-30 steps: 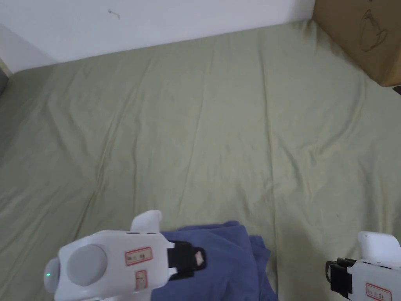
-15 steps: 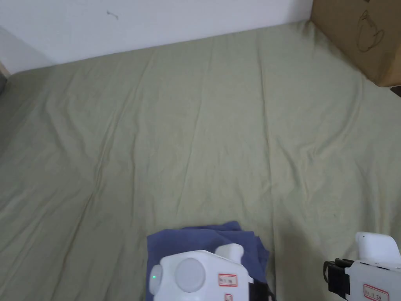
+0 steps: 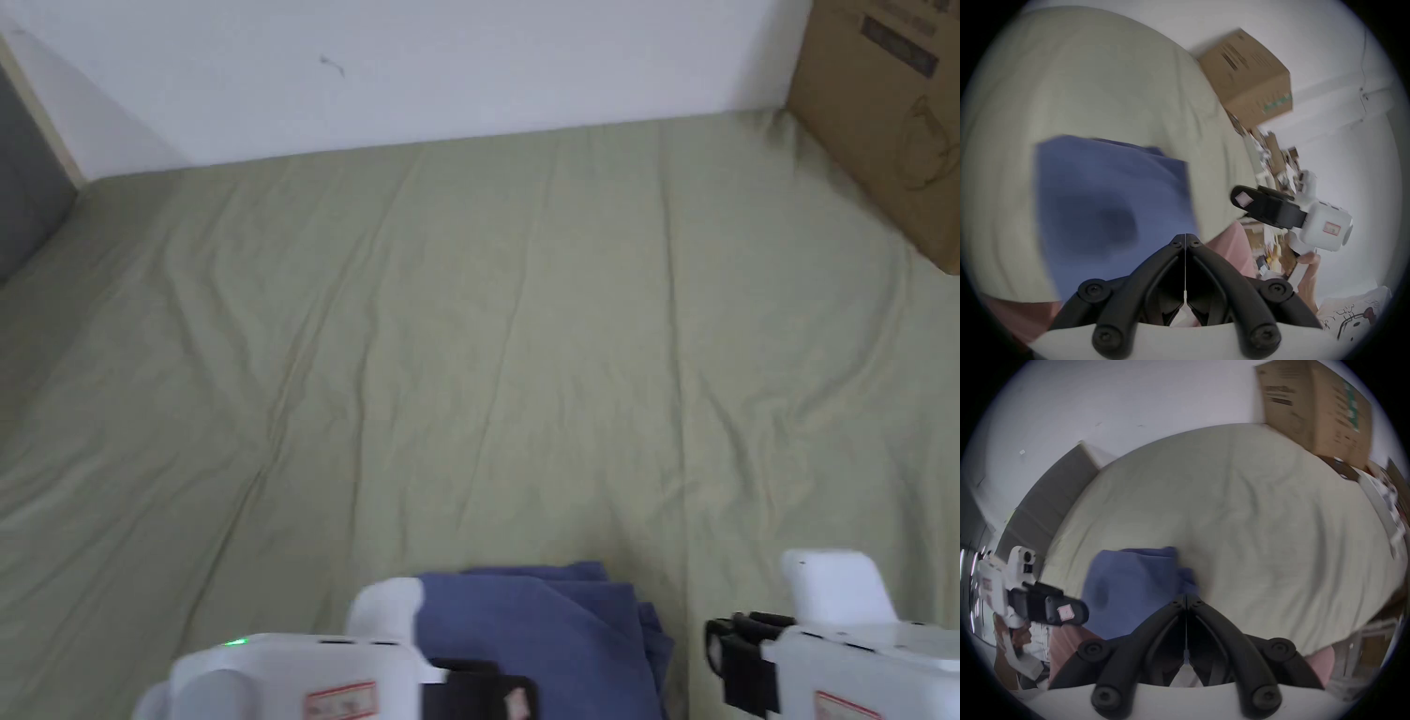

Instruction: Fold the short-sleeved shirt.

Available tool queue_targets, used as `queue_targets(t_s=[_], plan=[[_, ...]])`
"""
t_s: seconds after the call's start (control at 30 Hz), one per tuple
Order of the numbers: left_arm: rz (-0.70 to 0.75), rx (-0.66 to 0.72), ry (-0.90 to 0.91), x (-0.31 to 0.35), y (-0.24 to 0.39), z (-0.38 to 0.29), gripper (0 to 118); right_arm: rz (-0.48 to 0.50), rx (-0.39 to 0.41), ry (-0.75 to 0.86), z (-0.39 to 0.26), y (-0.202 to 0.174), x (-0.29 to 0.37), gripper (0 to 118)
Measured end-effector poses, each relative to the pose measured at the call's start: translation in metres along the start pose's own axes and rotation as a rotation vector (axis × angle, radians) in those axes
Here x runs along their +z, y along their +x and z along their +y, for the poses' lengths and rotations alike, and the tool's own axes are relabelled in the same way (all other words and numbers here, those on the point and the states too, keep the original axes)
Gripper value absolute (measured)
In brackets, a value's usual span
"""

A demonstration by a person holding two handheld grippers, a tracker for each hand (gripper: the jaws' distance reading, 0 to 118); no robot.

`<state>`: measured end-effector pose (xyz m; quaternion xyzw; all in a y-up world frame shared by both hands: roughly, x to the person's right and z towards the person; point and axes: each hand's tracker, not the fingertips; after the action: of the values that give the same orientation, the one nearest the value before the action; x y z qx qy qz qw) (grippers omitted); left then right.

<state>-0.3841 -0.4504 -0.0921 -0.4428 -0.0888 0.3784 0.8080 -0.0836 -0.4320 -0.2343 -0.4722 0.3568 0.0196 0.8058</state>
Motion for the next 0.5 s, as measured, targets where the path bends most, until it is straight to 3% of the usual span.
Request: queue_targets(t_s=[0.07, 0.13, 0.17, 0.2, 0.23, 0.27, 0.3, 0.33, 0.4, 0.43, 0.5], plan=[[0.046, 0.077, 0.039, 0.023, -0.034, -0.004, 0, 0.050, 0.082, -0.042, 0.005, -0.028, -0.018, 1], [0.097, 0.127, 0.054, 0.038, -0.061, -0.010, 0, 0.040, 0.186, -0.078, 0.002, -0.053, -0.038, 1], [0.096, 0.128, 0.065, 0.045, -0.072, -0.014, 5, 0.013, 0.236, -0.105, -0.002, -0.063, -0.052, 1], [0.090, 0.141, 0.073, 0.048, -0.080, -0.018, 19, -0.034, 0.275, -0.135, -0.006, -0.068, -0.064, 1], [0.083, 0.170, 0.077, 0.049, -0.094, -0.019, 19, -0.126, 0.348, -0.165, -0.015, -0.073, -0.080, 1], [0.086, 0.208, 0.071, 0.050, -0.103, -0.021, 26, -0.202, 0.419, -0.210, -0.024, -0.075, -0.095, 1], [0.072, 0.239, 0.068, 0.048, -0.111, -0.023, 42, -0.217, 0.446, -0.237, -0.032, -0.073, -0.103, 1], [0.050, 0.264, 0.054, 0.045, -0.119, -0.023, 68, -0.213, 0.459, -0.203, -0.036, -0.075, -0.104, 1], [0.007, 0.311, 0.044, 0.038, -0.109, -0.022, 104, -0.203, 0.442, -0.188, -0.027, -0.082, -0.092, 1], [-0.035, 0.317, 0.044, 0.031, -0.115, -0.021, 111, -0.200, 0.441, -0.190, -0.024, -0.079, -0.090, 1], [-0.107, 0.342, 0.042, 0.016, -0.125, -0.015, 113, -0.192, 0.426, -0.202, -0.019, -0.075, -0.093, 1]])
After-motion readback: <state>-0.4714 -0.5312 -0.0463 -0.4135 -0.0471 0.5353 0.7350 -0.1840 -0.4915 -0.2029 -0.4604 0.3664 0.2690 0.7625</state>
